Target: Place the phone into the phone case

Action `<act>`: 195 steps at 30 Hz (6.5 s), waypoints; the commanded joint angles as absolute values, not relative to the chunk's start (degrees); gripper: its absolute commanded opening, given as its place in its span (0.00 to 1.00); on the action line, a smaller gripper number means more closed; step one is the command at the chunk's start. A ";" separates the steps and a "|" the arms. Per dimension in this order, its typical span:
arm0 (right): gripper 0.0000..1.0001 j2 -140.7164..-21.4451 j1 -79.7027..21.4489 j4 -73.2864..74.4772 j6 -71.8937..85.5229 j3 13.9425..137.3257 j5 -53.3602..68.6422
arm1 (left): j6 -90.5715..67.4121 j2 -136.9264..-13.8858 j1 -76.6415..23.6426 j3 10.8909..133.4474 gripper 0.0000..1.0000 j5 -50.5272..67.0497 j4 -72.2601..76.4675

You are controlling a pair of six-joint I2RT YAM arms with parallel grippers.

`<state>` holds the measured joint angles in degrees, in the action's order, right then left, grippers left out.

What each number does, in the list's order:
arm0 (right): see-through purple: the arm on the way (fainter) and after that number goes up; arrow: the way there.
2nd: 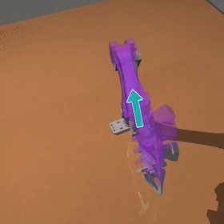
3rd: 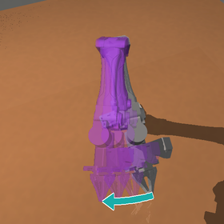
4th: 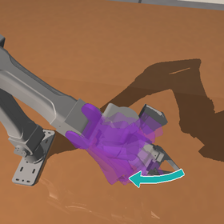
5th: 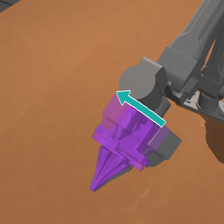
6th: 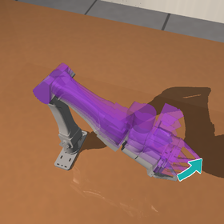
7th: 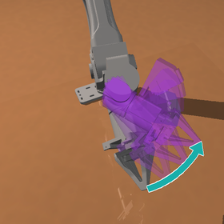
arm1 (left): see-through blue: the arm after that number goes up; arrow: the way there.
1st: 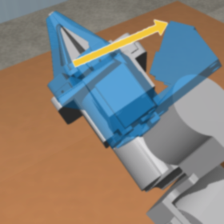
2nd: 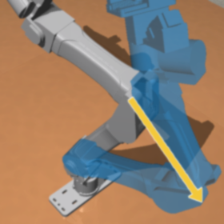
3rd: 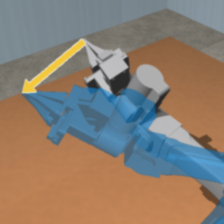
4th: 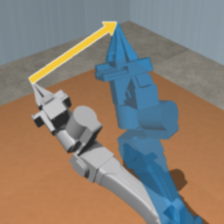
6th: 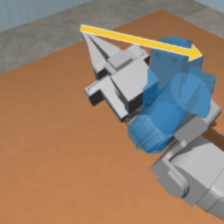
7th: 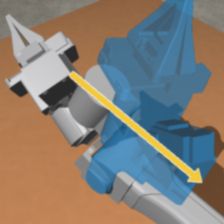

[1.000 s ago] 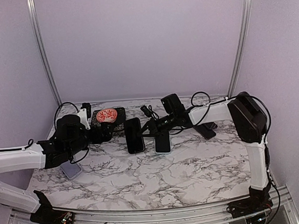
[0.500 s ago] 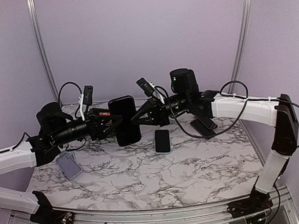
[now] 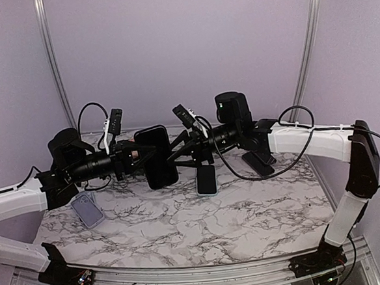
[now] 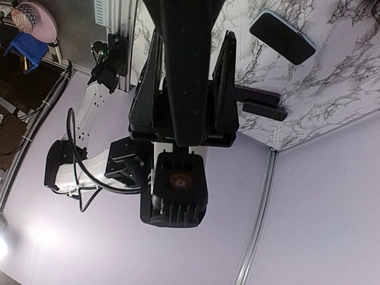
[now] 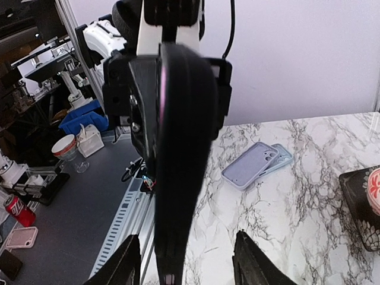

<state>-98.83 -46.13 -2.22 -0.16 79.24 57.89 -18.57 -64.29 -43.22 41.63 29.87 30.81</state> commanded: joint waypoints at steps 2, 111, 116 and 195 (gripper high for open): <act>0.52 -97.85 -46.58 -11.95 4.95 71.88 56.67 | -18.47 -60.76 -43.43 42.74 0.00 29.76 34.47; 0.35 -115.25 -38.89 27.20 18.38 100.49 1.07 | -32.70 -69.93 -36.12 46.28 0.99 -21.05 -5.08; 0.38 -108.27 -39.84 35.05 13.95 96.40 -20.81 | -40.02 -70.94 -34.72 46.07 0.99 -25.39 -15.53; 0.52 -97.47 -32.61 35.93 4.95 77.98 -14.81 | -56.80 -102.06 -62.84 72.50 0.00 -19.60 -29.62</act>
<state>-99.18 -34.65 37.39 3.16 79.55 -16.71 -59.40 -90.85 -57.58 63.75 -23.31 -28.51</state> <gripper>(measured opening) 0.518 0.022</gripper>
